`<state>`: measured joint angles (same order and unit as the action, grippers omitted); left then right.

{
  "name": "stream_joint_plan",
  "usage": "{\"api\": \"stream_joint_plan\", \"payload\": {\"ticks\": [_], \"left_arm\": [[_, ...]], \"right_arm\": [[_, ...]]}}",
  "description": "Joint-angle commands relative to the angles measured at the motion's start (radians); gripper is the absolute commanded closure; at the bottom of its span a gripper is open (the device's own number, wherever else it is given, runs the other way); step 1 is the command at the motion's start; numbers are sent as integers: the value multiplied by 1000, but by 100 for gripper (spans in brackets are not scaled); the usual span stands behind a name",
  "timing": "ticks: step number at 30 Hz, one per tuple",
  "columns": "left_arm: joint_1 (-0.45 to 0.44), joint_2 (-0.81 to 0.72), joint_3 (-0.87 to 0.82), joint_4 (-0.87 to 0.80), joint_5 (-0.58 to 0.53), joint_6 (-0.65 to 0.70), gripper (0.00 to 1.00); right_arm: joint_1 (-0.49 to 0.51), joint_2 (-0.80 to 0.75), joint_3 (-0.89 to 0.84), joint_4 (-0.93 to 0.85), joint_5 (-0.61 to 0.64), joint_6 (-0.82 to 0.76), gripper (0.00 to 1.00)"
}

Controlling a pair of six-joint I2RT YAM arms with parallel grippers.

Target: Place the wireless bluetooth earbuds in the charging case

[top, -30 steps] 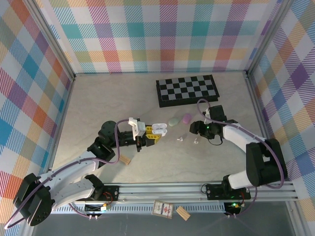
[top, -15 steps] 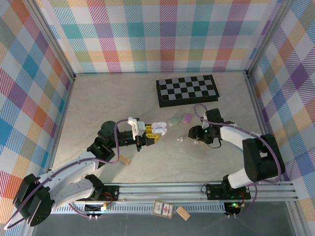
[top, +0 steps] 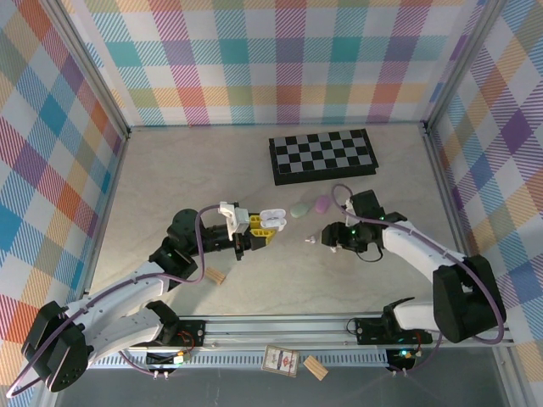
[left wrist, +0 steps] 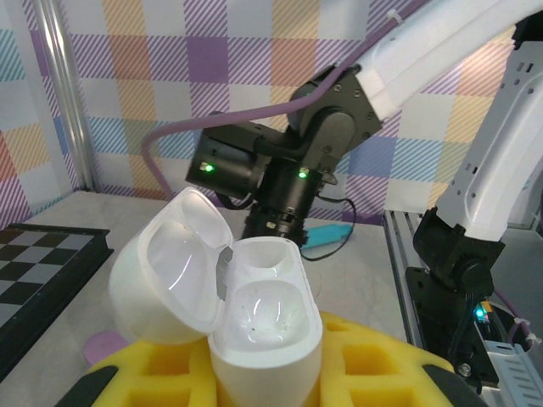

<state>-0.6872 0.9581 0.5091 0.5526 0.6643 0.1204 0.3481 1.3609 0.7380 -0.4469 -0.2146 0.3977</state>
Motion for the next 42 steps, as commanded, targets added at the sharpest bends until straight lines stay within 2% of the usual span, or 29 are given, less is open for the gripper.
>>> {"api": "stream_joint_plan", "payload": {"ticks": [1,5,8,22,27,34,42], "left_arm": [[-7,-2,9,50,20,-7,97],[-8,0,9,56,18,-24,97],[-8,-8,5,56,14,-28,97],[-8,7,8,70,19,-13,97],[-8,12,12,70,29,-18,97],[-8,7,21,59,35,-21,97],[-6,-25,10,25,26,-13,97]], "right_arm": [[-1,99,62,12,32,-67,33],[-1,206,97,41,-8,-83,31],[0,223,85,41,-42,-100,30],[39,0,-88,7,-149,-6,31],[35,-74,-86,-2,-78,2,36],[-30,11,-58,47,-89,-13,41],[-36,49,-115,124,-154,8,46]]}}
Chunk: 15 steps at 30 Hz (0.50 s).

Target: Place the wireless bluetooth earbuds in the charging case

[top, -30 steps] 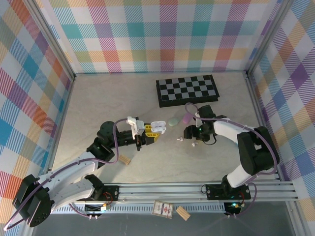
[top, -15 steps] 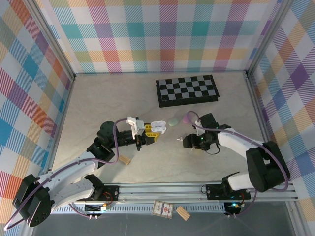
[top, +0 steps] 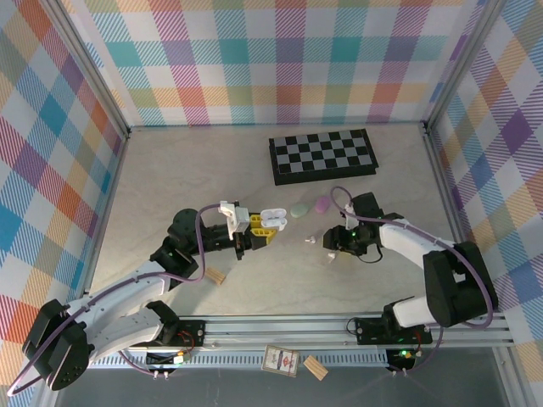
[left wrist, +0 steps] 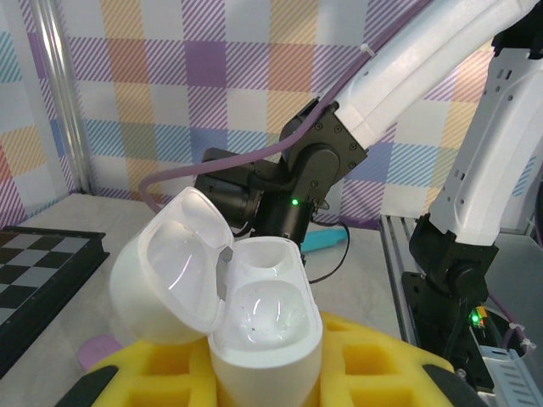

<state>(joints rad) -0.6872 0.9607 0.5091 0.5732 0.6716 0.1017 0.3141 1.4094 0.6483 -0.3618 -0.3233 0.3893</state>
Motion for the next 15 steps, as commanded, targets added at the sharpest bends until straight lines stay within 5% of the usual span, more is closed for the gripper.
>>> {"api": "stream_joint_plan", "payload": {"ticks": [1,15], "left_arm": [[-8,-28,11,5,18,6,97],[-8,15,25,25,32,0,97]], "right_arm": [[-2,0,-34,45,-53,16,47],[-3,-59,-104,51,-60,43,56]]}}
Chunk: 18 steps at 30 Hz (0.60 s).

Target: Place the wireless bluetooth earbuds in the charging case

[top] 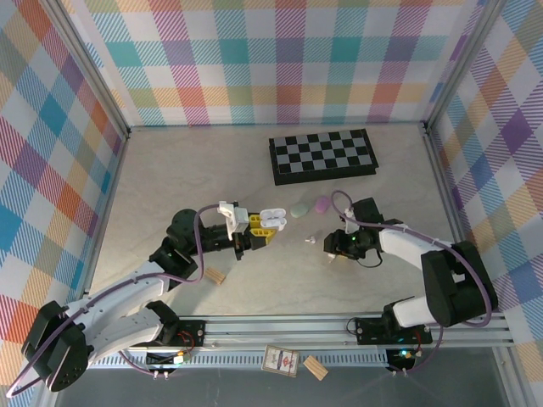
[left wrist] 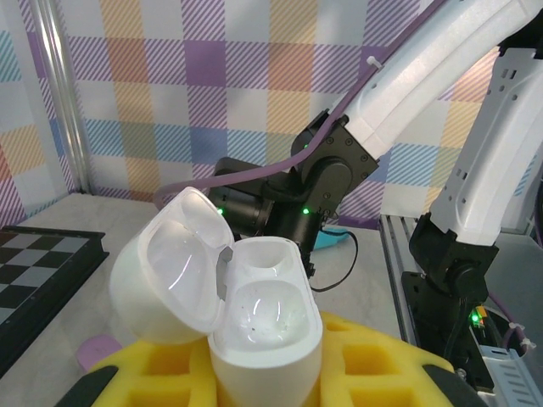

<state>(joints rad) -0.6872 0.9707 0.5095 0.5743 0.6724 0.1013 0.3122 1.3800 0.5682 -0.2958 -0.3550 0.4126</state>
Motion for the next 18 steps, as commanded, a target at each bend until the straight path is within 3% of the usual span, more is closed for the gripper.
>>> {"api": "stream_joint_plan", "payload": {"ticks": [1,18], "left_arm": [[-8,8,25,27,33,-1,97],[-8,41,45,38,49,-12,97]], "right_arm": [[1,-37,-28,-15,-24,19,56],[1,5,-35,23,-4,7,68]]}}
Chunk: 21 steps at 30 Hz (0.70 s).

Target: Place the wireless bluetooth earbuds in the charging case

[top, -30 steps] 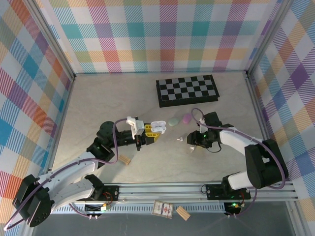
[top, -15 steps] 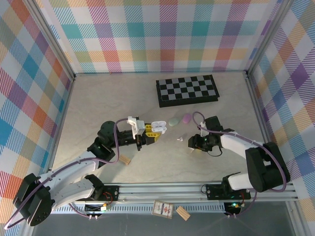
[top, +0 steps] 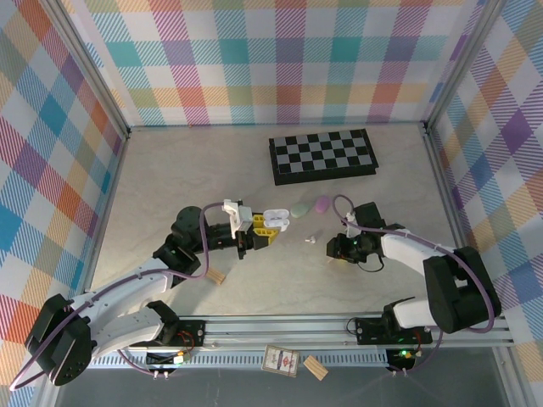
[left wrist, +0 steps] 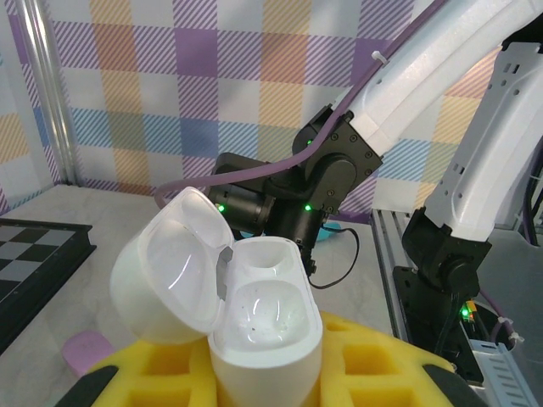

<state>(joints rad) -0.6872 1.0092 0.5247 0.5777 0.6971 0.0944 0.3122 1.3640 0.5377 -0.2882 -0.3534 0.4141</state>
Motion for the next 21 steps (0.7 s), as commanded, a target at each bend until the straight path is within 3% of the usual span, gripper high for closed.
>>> {"api": "stream_joint_plan", "payload": {"ticks": [1,7,13,21], "left_arm": [[-8,3,30,34,23,-5,97],[-8,3,29,37,22,-4,97],[-7,1,23,37,16,-5,97],[-8,41,21,45,-20,-16,97]], "right_arm": [[1,23,-2,13,-7,5,69],[0,16,-3,8,-4,2,77],[1,-2,0,2,4,-4,79],[44,-163,29,-43,96,-47,78]]}}
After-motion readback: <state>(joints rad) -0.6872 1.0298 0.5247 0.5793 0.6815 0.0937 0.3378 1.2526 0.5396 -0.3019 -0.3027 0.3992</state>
